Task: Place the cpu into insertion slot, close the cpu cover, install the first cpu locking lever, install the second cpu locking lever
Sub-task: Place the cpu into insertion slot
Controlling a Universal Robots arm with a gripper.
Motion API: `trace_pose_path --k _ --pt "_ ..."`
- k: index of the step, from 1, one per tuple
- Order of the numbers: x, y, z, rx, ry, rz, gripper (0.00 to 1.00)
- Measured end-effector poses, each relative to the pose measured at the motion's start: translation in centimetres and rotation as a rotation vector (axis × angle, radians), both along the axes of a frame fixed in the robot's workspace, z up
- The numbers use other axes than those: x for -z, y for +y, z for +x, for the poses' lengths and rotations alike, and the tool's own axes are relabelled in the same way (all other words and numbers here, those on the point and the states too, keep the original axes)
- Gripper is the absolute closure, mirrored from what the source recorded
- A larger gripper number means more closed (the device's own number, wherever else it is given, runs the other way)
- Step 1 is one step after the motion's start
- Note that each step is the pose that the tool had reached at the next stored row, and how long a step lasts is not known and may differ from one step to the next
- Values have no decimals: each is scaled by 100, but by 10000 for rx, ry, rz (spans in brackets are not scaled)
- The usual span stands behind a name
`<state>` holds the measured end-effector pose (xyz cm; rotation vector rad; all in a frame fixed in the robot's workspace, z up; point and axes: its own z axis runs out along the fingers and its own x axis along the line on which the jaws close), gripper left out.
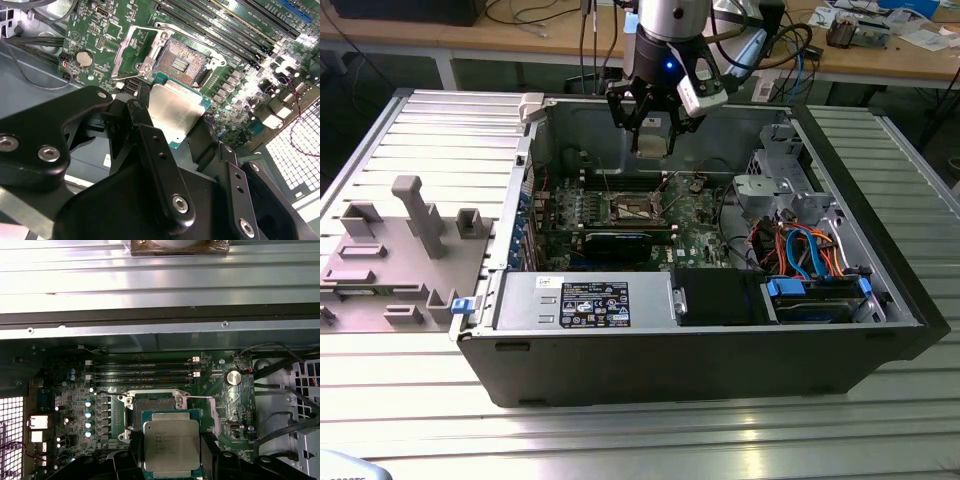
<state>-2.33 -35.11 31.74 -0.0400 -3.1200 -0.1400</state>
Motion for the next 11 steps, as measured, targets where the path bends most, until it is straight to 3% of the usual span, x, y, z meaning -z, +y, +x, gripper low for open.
trace_pose_path --k 11 --pt "25 0 0 0 0 0 45"
